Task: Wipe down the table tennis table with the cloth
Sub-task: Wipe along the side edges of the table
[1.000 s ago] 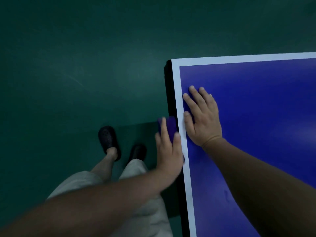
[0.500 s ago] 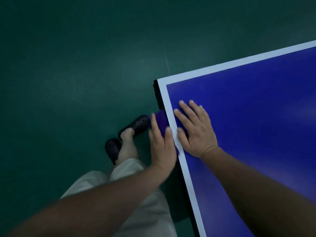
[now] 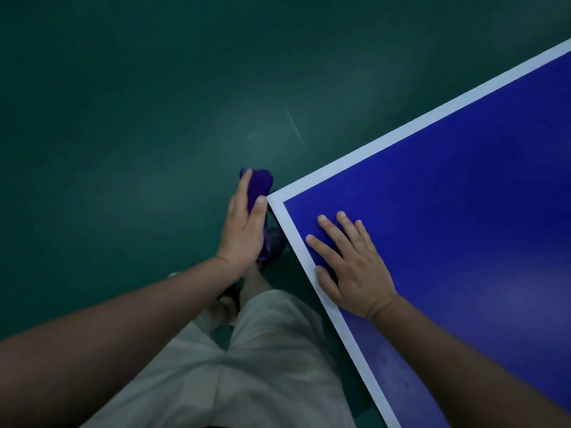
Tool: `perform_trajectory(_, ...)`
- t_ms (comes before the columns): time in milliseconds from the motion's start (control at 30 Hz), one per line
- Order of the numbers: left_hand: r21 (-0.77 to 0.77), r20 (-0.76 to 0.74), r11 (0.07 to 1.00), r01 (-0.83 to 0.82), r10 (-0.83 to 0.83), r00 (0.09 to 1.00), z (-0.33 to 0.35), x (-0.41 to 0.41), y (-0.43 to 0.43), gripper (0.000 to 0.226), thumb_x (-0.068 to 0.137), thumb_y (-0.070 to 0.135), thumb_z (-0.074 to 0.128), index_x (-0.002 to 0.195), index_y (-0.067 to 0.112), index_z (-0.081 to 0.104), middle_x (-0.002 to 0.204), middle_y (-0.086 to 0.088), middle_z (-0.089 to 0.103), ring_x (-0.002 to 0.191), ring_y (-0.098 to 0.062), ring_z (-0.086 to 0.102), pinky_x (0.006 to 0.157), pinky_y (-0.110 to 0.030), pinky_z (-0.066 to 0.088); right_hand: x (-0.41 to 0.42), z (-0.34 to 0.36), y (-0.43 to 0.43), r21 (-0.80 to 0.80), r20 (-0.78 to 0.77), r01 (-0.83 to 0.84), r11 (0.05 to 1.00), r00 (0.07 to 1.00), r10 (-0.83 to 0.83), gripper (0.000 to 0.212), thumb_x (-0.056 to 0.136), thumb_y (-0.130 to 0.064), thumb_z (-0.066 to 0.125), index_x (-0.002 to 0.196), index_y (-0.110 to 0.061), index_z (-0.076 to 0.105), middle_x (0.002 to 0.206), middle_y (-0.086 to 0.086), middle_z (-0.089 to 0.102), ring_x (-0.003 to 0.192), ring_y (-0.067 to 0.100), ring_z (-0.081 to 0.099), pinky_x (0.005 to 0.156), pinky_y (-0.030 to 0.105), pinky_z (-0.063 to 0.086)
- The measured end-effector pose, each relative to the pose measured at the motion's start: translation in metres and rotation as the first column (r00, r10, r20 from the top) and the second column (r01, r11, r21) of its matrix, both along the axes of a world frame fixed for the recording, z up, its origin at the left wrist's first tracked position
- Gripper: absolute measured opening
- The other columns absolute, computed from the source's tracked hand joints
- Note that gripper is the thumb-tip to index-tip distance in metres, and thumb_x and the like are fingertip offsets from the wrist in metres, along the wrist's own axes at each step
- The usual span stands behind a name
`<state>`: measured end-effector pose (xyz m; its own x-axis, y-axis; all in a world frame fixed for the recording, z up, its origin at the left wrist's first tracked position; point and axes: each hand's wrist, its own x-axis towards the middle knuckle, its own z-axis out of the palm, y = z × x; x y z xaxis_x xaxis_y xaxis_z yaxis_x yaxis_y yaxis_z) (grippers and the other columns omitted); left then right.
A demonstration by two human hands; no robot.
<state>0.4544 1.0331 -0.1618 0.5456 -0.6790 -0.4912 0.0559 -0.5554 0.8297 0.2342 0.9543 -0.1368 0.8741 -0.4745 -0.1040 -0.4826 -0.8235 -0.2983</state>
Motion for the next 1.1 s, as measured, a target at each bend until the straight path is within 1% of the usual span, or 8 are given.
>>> perform_trajectory(200,0.078,0.036,0.943,0.324,-0.327,0.944,0.011,0.036,-0.013,0.053,0.1,0.046,0.04,0.152,0.046,0.03,0.139,0.012,0.039,0.115,0.032,0.031,0.099,0.0,0.019,0.048,0.009,0.027,0.095,-0.061,0.437,0.895,0.9,-0.432,0.051,0.1,-0.038,0.042,0.145,-0.018,0.051,0.163,0.007,0.032,0.152,0.031,0.021,0.124,0.05,0.01)
perform_trajectory(367,0.098,-0.081,0.789,0.606,-0.601,0.795,0.008,0.066,-0.079,0.042,0.103,0.032,0.048,0.143,0.044,0.047,0.13,0.016,0.054,0.115,0.005,0.05,0.089,0.003,0.03,0.086,0.006,0.02,0.076,-0.044,0.624,0.777,0.781,-0.623,0.056,0.101,-0.038,0.047,0.149,-0.01,0.045,0.164,0.015,0.027,0.153,0.035,0.016,0.124,0.049,0.009)
perform_trajectory(467,0.054,-0.125,0.707,0.705,-0.695,0.708,0.0,0.056,-0.121,0.046,0.103,0.038,0.046,0.148,0.044,0.038,0.144,0.008,0.051,0.127,-0.004,0.049,0.11,-0.021,0.035,0.091,0.004,-0.013,0.061,-0.05,0.72,0.691,0.694,-0.719,0.06,0.102,-0.038,0.048,0.151,-0.005,0.04,0.165,0.015,0.022,0.155,0.033,0.011,0.126,0.048,0.006)
perform_trajectory(567,0.018,-0.101,0.666,0.745,-0.74,0.664,-0.009,0.029,-0.177,0.055,0.1,0.043,0.042,0.153,0.041,0.031,0.148,-0.001,0.048,0.134,-0.016,0.045,0.117,-0.042,0.033,0.087,0.004,-0.063,0.008,-0.037,0.778,0.628,0.628,-0.777,0.058,0.103,-0.036,0.046,0.152,-0.005,0.039,0.165,0.018,0.02,0.154,0.036,0.011,0.126,0.051,0.008)
perform_trajectory(667,-0.011,-0.1,0.661,0.751,-0.748,0.656,-0.013,0.009,-0.219,0.062,0.094,0.049,0.04,0.154,0.041,0.028,0.149,-0.005,0.045,0.134,-0.02,0.045,0.116,-0.041,0.034,0.075,0.002,-0.139,-0.108,-0.014,0.824,0.556,0.558,-0.829,0.057,0.103,-0.034,0.037,0.153,-0.006,0.038,0.165,0.019,0.02,0.153,0.04,0.013,0.124,0.054,0.01)
perform_trajectory(800,-0.08,-0.148,0.622,0.779,-0.78,0.607,-0.011,0.028,-0.194,0.058,0.101,0.04,0.046,0.156,0.038,0.027,0.141,-0.008,0.049,0.126,-0.022,0.053,0.11,-0.043,0.042,0.062,-0.005,-0.214,-0.089,-0.054,0.92,0.382,0.379,-0.924,0.066,0.103,-0.045,0.022,0.16,-0.011,0.021,0.169,0.012,0.008,0.155,0.034,0.004,0.126,0.051,0.004)
perform_trajectory(967,-0.093,-0.247,0.574,0.813,-0.805,0.54,0.002,0.074,-0.123,0.055,0.097,0.055,0.045,0.143,0.069,0.019,0.126,0.018,0.045,0.113,0.007,0.05,0.094,-0.008,0.038,0.063,-0.014,-0.216,-0.116,-0.017,0.944,0.308,0.308,-0.951,0.063,0.104,-0.043,0.023,0.16,-0.015,0.023,0.168,0.007,0.015,0.155,0.029,0.007,0.126,0.045,0.002)
perform_trajectory(1100,-0.085,-0.218,0.574,0.815,-0.809,0.546,0.004,0.05,-0.165,0.05,0.097,0.06,0.036,0.134,0.079,0.008,0.124,0.007,0.043,0.113,-0.009,0.049,0.101,-0.032,0.043,0.063,-0.016,-0.218,-0.117,0.034,0.951,0.286,0.292,-0.956,0.058,0.104,-0.036,0.028,0.157,-0.015,0.031,0.167,0.008,0.022,0.155,0.029,0.013,0.126,0.045,0.004)
